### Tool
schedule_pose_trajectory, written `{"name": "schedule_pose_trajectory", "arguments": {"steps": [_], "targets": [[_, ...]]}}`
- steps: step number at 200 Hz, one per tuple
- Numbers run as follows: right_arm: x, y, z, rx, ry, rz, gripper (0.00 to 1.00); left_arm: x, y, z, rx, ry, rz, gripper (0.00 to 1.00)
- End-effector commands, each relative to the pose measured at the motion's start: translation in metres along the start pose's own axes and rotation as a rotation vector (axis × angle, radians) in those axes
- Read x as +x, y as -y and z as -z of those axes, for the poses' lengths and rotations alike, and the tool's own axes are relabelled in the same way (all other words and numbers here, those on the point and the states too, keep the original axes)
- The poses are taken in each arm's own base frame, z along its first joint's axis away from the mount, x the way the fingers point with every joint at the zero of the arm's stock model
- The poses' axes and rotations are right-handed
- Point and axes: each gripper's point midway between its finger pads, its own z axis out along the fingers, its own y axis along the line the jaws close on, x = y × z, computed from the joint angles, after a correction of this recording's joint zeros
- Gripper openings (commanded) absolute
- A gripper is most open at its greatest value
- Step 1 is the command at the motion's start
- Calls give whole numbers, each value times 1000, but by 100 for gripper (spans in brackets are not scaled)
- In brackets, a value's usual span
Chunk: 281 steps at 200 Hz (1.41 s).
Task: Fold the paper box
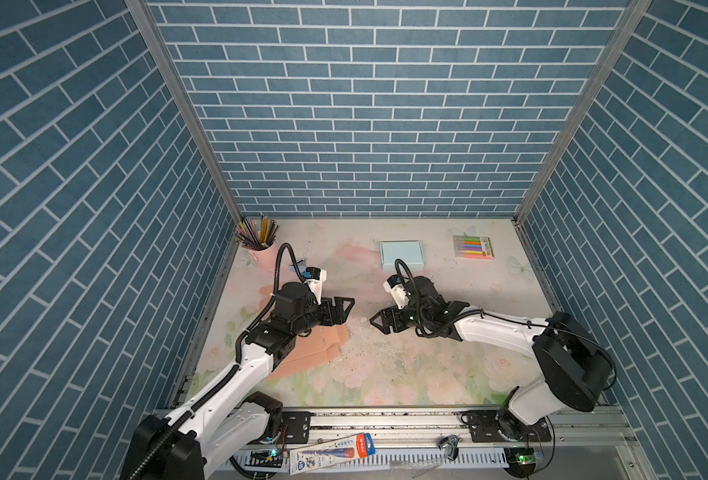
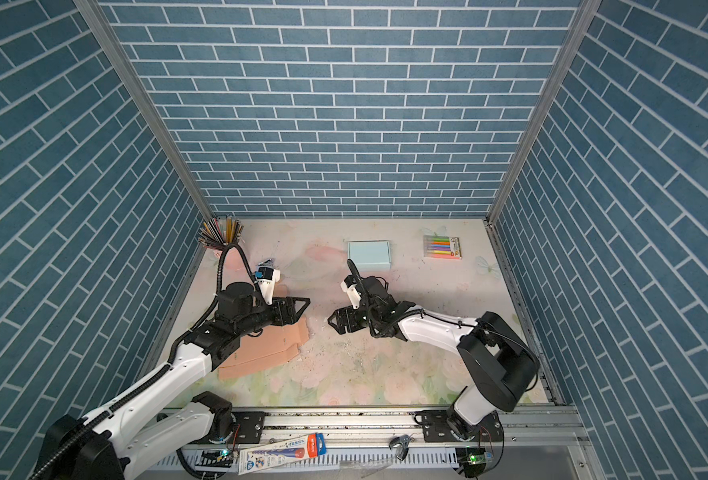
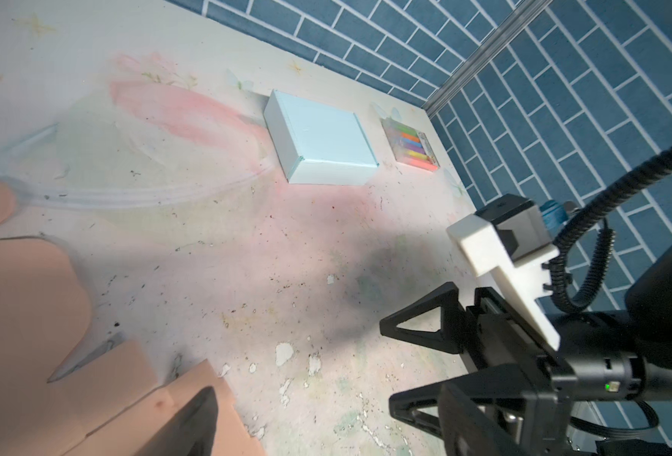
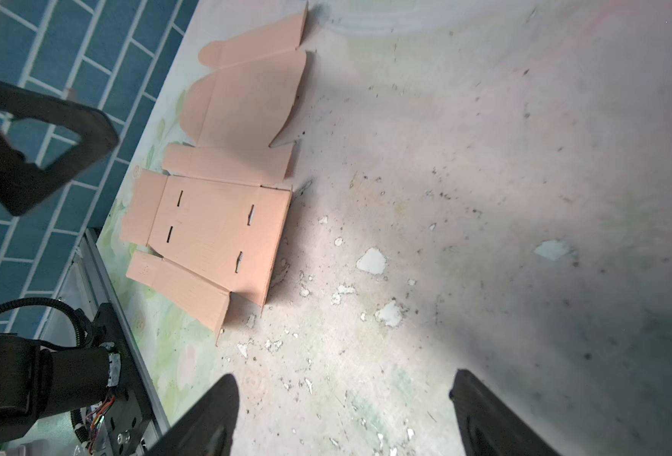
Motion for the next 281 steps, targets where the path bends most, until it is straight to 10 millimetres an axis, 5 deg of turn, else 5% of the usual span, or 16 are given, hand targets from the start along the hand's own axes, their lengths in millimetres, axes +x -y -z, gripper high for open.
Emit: {"name": "schedule_pose_trajectory", "arguments": {"steps": [1,72,189,281], "targets": [[-13,-30,-16,-98,17,4,82,1,-13,6,-74,10,-16,88],[2,-52,-68,-173,-64,-2,70,-5,-23,15,-119,56,-8,88],[13,-59,-95,-236,-98,-36,53,-14,-22,19,-88,117,36,88],[11,-57,-102,-224,-103,-35,28,-13,-25,18,-90,117,45,88]]}}
